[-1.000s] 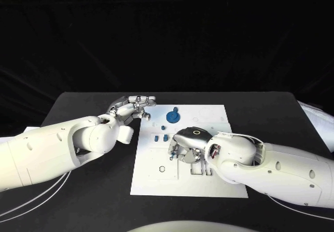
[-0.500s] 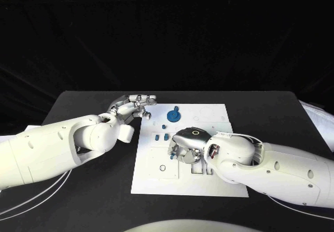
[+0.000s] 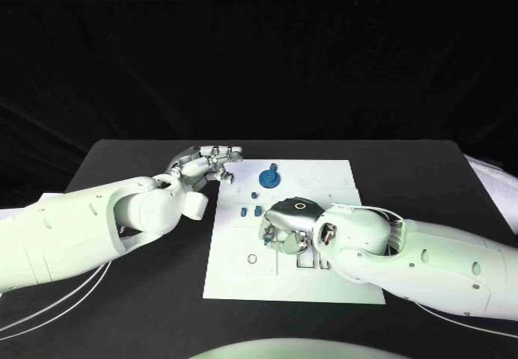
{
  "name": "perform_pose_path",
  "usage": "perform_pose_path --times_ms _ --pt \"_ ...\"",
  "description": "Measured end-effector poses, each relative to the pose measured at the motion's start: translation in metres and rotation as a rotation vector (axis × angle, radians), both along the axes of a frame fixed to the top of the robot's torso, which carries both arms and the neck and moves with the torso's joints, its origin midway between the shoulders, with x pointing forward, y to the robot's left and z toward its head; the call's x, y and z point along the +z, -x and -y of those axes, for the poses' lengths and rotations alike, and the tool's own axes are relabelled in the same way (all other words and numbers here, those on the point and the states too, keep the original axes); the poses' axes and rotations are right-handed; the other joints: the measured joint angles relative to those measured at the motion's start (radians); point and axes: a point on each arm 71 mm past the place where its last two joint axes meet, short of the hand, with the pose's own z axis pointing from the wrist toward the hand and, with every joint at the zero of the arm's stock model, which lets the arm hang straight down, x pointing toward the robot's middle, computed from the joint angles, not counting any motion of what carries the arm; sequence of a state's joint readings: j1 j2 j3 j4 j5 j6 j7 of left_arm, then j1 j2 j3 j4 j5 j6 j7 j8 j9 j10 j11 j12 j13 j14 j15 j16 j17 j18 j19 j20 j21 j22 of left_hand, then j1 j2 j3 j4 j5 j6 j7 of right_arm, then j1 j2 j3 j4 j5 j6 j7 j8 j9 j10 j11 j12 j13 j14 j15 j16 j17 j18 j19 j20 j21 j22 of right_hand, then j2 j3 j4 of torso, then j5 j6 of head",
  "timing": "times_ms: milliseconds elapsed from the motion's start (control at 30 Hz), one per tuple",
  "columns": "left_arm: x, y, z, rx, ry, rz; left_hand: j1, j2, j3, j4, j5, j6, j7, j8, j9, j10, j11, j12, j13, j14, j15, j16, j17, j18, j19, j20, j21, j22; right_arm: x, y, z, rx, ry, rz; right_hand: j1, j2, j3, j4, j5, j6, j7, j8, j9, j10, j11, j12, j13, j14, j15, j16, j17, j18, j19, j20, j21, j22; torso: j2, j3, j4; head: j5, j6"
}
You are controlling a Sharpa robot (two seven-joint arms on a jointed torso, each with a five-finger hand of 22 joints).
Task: Assemble the parts on the task board
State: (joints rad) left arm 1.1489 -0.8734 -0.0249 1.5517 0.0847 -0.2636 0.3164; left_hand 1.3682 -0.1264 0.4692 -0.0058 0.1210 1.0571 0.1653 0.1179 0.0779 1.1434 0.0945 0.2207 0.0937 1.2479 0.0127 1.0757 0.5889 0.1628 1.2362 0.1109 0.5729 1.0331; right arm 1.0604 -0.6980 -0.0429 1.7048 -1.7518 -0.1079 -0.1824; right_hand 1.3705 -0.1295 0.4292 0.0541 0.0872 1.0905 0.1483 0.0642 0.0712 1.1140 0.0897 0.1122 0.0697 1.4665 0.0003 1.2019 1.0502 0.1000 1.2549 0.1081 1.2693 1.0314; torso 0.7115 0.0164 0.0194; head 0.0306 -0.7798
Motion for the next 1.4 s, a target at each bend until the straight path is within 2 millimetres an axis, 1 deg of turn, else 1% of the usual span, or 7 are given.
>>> perform_pose_path --times_ms 333,533,800,900,1100,1167,1400 --pt "0.0 0.0 0.0 0.0 -0.001 -0.002 0.0 0.0 -0.003 -0.003 0.0 0.0 0.0 0.0 0.0 0.0 0.0 0.0 0.0 0.0 0.0 -0.004 -0.004 0.0 0.0 0.0 -0.009 -0.004 0.0 0.001 0.001 -0.009 0.005 0.013 -0.01 -0.01 -0.053 0.001 0.004 -0.046 -0.001 0.0 -0.004 -0.081 0.013 -0.012 -0.008 0.0 0.007 -0.015 -0.023 0.0 -0.01 0.01 -0.019 -0.031 -0.001 0.0003 0.0001 -0.003 -0.001" --pt "-0.001 0.0 -0.001 0.001 -0.002 -0.003 0.0 0.0 -0.003 -0.003 0.0 0.0 0.0 0.0 0.0 0.0 0.0 0.0 0.0 0.0 0.0 -0.004 -0.004 0.0 0.0 0.0 -0.009 -0.004 0.003 0.002 0.02 -0.05 -0.009 0.034 -0.01 -0.01 -0.068 0.0 0.004 -0.046 -0.001 0.0 -0.004 -0.091 0.02 0.0 -0.003 0.0 0.007 -0.015 -0.026 0.0 -0.01 0.01 -0.019 -0.032 -0.001 0.0014 0.0002 -0.006 0.002" --pt "-0.001 -0.001 -0.003 0.005 -0.005 -0.005 0.0 0.0 -0.003 -0.003 0.0 0.0 0.0 0.0 0.0 0.0 0.0 0.0 0.0 0.0 0.0 -0.004 -0.004 0.0 0.0 0.0 -0.009 -0.004 0.042 -0.005 0.055 -0.121 -0.037 0.119 -0.01 -0.01 -0.082 -0.003 0.004 -0.046 0.0 0.0 -0.002 -0.085 0.015 0.017 -0.001 0.0 0.007 -0.019 -0.033 0.0 -0.01 0.01 -0.019 -0.034 -0.001 0.0013 -0.0006 -0.014 0.01" --pt "-0.001 -0.001 -0.003 0.005 -0.005 -0.005 0.0 0.0 -0.003 -0.003 0.0 0.0 0.0 0.0 0.0 0.0 0.0 0.0 0.0 0.0 0.0 -0.004 -0.004 0.0 0.0 0.0 -0.009 -0.004 0.056 -0.011 0.07 -0.161 -0.03 0.153 -0.004 -0.016 -0.103 -0.001 0.004 -0.052 -0.013 0.0 -0.002 -0.09 0.01 0.022 -0.001 0.0 0.007 -0.026 -0.039 0.015 -0.013 0.008 -0.026 -0.039 -0.001 0.0012 -0.0016 -0.018 0.014" --pt "-0.001 -0.001 -0.002 0.002 -0.004 -0.006 0.0 0.0 -0.003 -0.003 0.0 0.0 0.0 0.0 0.0 0.0 0.0 0.0 0.0 0.0 0.0 -0.004 -0.004 0.0 0.0 0.0 -0.009 -0.004 0.069 -0.021 0.095 -0.23 0.005 0.186 0.012 -0.031 -0.188 0.02 0.004 -0.082 -0.034 0.0 -0.003 -0.159 0.006 0.022 -0.004 -0.001 -0.001 -0.045 -0.059 0.016 -0.027 -0.006 -0.046 -0.059 -0.001 0.0007 -0.0016 -0.026 0.019" --pt "-0.001 -0.001 -0.001 0.0 -0.003 -0.006 0.0 0.0 -0.003 -0.003 0.0 0.0 0.0 0.0 0.0 0.0 0.0 0.0 0.0 0.0 0.0 -0.004 -0.004 0.0 0.0 0.0 -0.009 -0.004 0.07 -0.023 0.101 -0.248 0.022 0.187 0.031 -0.026 -0.224 0.034 0.004 -0.091 -0.043 0.0 -0.003 -0.181 0.009 0.028 -0.004 -0.001 -0.003 -0.05 -0.068 0.016 -0.027 -0.006 -0.053 -0.067 -0.001 0.0007 -0.0015 -0.027 0.02" --pt "-0.002 -0.001 -0.001 -0.001 -0.003 -0.008 0.0 0.0 -0.003 -0.003 0.0 0.0 0.0 0.0 0.0 0.0 0.0 0.0 0.0 0.0 0.0 -0.004 -0.004 0.0 0.0 0.0 -0.009 -0.004 0.065 -0.024 0.107 -0.261 0.08 0.161 0.05 -0.017 -0.265 0.054 0.004 -0.092 -0.044 0.0 -0.003 -0.188 0.01 0.042 -0.004 -0.002 -0.003 -0.053 -0.072 0.016 -0.027 -0.006 -0.053 -0.07 -0.001 0.0008 -0.0001 -0.029 0.023"
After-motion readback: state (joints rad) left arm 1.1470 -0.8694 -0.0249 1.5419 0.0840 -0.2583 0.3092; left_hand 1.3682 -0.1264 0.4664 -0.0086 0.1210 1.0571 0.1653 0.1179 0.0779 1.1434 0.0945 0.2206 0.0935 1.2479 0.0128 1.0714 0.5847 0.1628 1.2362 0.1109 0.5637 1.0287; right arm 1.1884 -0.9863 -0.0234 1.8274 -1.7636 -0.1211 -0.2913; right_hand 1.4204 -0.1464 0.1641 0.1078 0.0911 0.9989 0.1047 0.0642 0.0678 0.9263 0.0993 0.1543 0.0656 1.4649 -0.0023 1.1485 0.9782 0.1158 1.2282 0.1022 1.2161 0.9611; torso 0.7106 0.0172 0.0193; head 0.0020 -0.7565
